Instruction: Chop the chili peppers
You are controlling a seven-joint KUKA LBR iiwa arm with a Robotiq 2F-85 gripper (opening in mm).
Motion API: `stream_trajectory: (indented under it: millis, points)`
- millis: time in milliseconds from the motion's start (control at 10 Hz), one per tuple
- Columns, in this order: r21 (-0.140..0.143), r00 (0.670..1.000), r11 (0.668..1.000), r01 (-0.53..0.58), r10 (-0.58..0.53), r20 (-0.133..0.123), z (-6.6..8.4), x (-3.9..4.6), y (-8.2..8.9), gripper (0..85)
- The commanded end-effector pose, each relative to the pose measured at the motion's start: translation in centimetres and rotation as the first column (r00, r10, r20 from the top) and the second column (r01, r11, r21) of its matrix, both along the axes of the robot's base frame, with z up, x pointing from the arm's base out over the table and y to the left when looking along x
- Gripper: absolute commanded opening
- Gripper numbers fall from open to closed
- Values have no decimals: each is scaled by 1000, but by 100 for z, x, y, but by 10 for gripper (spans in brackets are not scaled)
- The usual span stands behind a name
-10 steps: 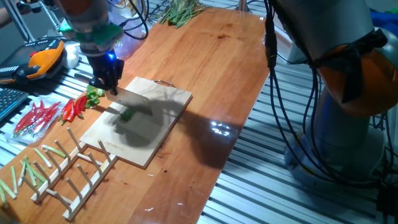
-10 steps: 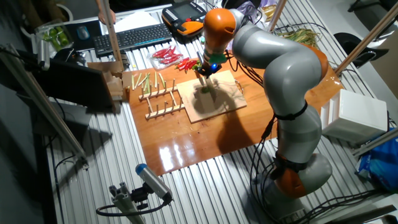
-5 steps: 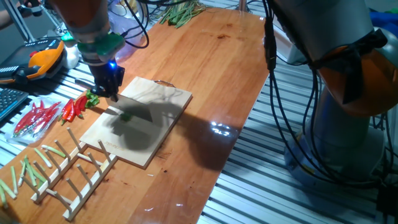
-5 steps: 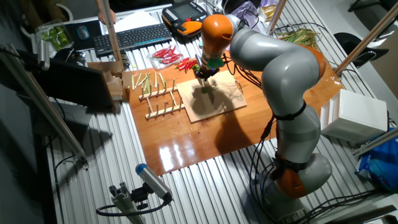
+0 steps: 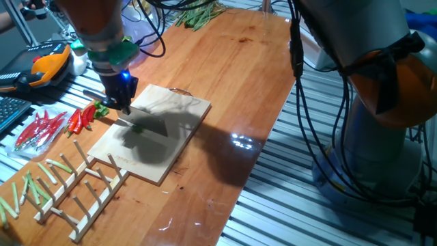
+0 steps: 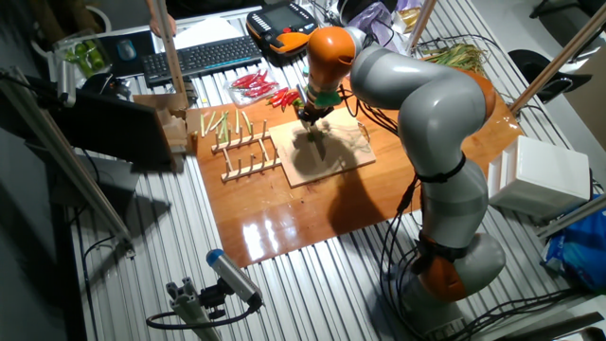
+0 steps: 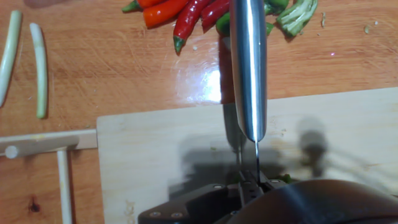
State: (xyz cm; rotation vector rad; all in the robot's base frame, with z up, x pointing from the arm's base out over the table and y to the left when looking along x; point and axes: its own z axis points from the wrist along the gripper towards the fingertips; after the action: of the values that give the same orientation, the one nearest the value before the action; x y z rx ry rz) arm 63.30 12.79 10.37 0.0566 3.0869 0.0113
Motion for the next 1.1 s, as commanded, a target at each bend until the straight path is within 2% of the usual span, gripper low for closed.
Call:
stream_trajectory:
  millis: [0, 100, 500, 1000]
  points:
    - [0, 1000, 1000, 0, 0, 0, -9, -3, 6, 0]
    - [0, 1000, 1000, -3, 3, 3, -20, -3, 9, 0]
    - [-16, 999, 1000, 6, -5, 43, -85, -22, 41, 0]
    - [-15, 999, 1000, 5, -4, 47, -146, -6, 56, 0]
